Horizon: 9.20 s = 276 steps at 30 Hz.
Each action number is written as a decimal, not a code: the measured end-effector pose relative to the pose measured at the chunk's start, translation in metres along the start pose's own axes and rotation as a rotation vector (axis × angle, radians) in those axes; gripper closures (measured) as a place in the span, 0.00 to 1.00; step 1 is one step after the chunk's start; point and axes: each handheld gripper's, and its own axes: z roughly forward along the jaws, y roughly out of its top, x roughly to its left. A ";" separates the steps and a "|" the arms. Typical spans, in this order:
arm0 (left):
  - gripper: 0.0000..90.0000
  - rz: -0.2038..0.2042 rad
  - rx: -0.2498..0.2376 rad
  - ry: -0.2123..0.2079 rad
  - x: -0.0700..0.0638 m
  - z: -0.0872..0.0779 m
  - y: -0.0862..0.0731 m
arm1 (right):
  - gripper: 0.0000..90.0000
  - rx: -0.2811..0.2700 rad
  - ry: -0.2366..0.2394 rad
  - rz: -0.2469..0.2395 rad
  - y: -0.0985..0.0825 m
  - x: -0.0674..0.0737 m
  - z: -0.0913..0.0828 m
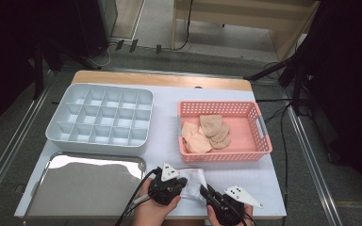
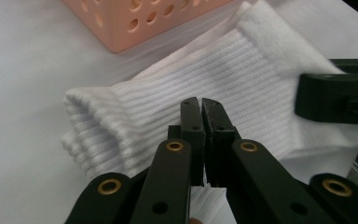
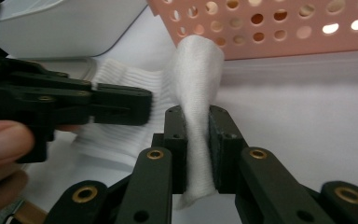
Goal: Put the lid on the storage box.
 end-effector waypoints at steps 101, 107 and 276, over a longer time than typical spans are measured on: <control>0.81 -0.138 -0.113 -0.150 0.059 -0.061 0.012 | 0.59 -0.099 -0.044 -0.107 0.024 -0.039 -0.008; 0.81 -0.157 -0.141 -0.120 0.074 -0.074 0.017 | 0.52 -0.064 -0.103 -0.157 0.025 -0.060 -0.010; 0.95 -0.240 0.064 0.060 0.175 -0.044 0.085 | 0.23 -0.046 -0.252 -0.029 0.020 -0.109 -0.006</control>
